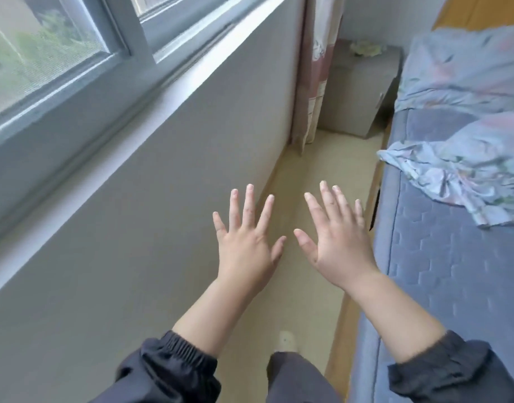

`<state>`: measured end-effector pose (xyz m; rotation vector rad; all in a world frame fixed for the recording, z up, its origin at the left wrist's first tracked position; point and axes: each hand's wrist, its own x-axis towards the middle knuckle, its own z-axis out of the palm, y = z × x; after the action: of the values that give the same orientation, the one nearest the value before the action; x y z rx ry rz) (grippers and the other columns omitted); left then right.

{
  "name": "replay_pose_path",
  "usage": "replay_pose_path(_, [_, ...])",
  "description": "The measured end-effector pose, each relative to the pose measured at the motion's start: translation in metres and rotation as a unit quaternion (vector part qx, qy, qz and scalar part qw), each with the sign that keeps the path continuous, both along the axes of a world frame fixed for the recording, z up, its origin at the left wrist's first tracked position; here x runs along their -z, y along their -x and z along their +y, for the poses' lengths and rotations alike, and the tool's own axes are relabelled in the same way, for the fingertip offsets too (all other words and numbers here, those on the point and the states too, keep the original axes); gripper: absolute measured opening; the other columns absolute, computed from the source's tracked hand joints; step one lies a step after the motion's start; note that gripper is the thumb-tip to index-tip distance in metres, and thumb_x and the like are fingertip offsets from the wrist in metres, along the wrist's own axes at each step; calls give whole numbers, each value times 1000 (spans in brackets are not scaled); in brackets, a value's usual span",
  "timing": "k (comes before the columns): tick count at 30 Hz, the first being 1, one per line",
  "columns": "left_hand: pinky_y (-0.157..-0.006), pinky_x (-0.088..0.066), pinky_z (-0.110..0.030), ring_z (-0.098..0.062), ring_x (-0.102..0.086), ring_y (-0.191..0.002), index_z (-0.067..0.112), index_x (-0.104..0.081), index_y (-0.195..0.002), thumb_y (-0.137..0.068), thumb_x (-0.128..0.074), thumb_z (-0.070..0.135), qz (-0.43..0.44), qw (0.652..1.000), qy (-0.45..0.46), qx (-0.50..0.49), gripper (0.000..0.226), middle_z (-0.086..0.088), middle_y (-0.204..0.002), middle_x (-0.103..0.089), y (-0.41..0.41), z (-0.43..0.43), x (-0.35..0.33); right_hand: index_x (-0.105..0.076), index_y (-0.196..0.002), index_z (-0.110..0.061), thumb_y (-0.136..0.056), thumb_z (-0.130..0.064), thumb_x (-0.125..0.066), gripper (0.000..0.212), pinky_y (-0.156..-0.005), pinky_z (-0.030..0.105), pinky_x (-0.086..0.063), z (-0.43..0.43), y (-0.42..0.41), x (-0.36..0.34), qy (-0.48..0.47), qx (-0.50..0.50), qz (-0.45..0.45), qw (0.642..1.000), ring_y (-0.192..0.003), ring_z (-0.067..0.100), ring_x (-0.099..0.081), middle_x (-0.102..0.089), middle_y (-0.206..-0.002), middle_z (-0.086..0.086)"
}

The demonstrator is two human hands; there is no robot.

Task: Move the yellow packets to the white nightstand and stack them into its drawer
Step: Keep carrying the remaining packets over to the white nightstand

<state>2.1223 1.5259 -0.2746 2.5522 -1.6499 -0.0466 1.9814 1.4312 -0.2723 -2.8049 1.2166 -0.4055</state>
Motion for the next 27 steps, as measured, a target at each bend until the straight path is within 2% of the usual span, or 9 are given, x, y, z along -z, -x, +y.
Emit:
replay_pose_path(2, [-113,-6,-61,-30,13,-147,30,-6,-153,-87,-16,62,-1,999,4,34,74,-6,-161,9,-10,-41,6,-39,-144,-15,-91,-60,-23,72,-110,58,-22,-35,-8,4,-7,27,-4,1000,-142,34,-27,-28,-154,15])
replay_pose_path(5, [-111,-15,-63,-33,0,-148,28,-20,-152,-86,-21,60,-4,998,7,65,74,-10,-161,-7,-31,-115,15,-36,-146,-17,-91,-60,-21,72,-111,57,-20,-99,-23,14,-1,61,-4,998,-143,33,-25,-26,-155,14])
replay_pose_path(9, [-114,-1,-58,-28,19,-146,29,-3,-154,-93,-33,58,7,995,-10,97,73,-6,-161,14,-54,-237,22,-36,-146,-16,-90,-61,-21,74,-112,56,-18,-209,-40,26,-20,101,1,995,-143,32,-23,-25,-156,14])
replay_pose_path(12, [-114,-1,-58,-28,17,-147,28,-5,-154,-94,-36,56,15,993,4,119,73,-5,-161,11,-62,-323,18,-38,-145,-15,-89,-61,-23,74,-112,56,-18,-292,-50,26,-33,121,8,992,-143,32,-25,-27,-155,14])
replay_pose_path(18, [-112,-11,-61,-32,-1,-148,24,-19,-152,-86,-19,58,9,988,35,148,74,-9,-161,-8,-88,-473,11,-41,-143,-14,-90,-59,-25,71,-111,57,-21,-438,-71,10,-17,152,25,988,-141,32,-29,-30,-154,14])
replay_pose_path(20, [-111,-14,-62,-33,-4,-148,24,-21,-152,-87,-21,58,4,987,40,155,73,-10,-161,-11,-102,-522,10,-39,-144,-14,-90,-59,-23,72,-111,57,-20,-485,-83,9,-17,158,29,987,-142,31,-27,-28,-155,14])
replay_pose_path(24, [-114,-2,-58,-30,17,-146,28,2,-153,-95,-31,57,15,986,24,164,73,-7,-161,13,-136,-640,13,-31,-148,-18,-89,-61,-17,75,-114,55,-12,-594,-114,11,-4,180,23,983,-145,29,-18,-20,-158,11])
replay_pose_path(27, [-114,-1,-58,-29,19,-146,28,5,-153,-95,-32,56,20,981,29,190,74,-6,-160,16,-162,-733,12,-28,-149,-19,-88,-62,-14,76,-115,54,-12,-681,-140,7,7,217,29,976,-146,28,-16,-17,-159,10])
